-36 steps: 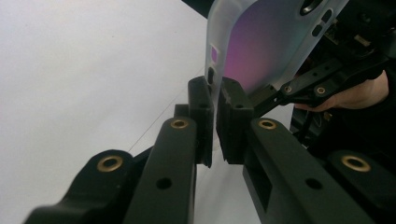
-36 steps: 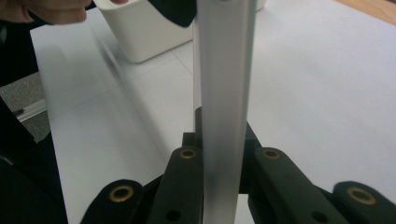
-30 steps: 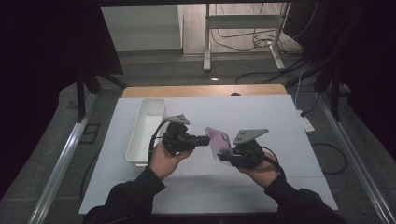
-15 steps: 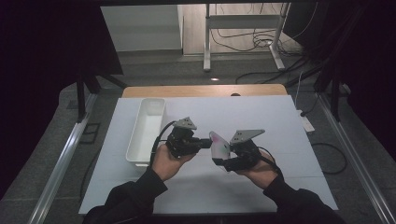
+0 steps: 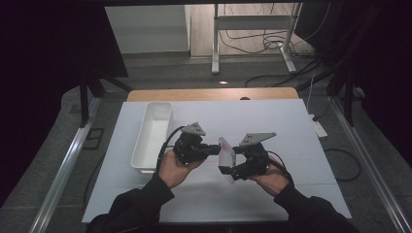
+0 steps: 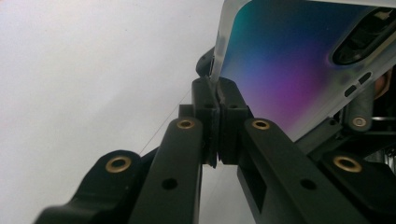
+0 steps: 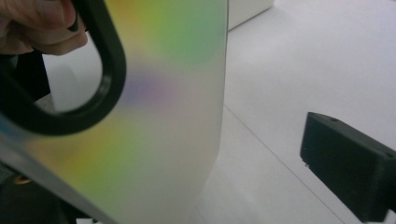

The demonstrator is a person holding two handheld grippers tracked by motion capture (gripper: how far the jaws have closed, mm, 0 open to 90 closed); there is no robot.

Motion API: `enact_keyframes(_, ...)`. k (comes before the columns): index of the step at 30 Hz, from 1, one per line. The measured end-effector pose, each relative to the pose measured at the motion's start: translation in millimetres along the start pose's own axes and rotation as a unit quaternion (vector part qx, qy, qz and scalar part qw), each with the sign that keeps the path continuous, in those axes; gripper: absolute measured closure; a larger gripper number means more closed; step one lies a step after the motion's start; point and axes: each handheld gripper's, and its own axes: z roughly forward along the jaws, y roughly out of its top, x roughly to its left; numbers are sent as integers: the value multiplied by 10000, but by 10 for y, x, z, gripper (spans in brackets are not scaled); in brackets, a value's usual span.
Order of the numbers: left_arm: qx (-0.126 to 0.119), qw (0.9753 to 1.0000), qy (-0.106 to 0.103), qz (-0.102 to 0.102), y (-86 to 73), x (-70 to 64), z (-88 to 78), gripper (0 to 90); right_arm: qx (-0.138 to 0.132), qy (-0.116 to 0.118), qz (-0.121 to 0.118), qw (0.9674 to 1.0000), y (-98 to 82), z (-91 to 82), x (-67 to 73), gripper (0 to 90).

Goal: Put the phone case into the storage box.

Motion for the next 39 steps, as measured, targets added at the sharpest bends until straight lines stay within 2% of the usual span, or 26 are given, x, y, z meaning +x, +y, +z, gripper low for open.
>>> enact_keyframes(2, 15, 10000, 10, 19, 2, -6, 5, 879, -33, -96, -51, 9999, 0, 6, 8, 58)
enact_keyframes(9, 17, 10000, 80, 34, 9, -26, 19, 879, -58, -132, -110, 9998, -1, 27, 26, 39)
enact_keyframes(14, 12, 9997, 251, 12, 0, 26, -23, 879, -98, -156, -150, 9997, -3, -2, 14, 38)
enact_keyframes(23, -60, 9991, 410, -109, -14, 108, -97, 879, -99, -204, -212, 9995, -21, -73, -42, 29)
enact_keyframes(39, -109, 9986, 489, -180, -38, 198, -176, 878, 45, -216, -354, 9991, -89, -95, -106, 4)
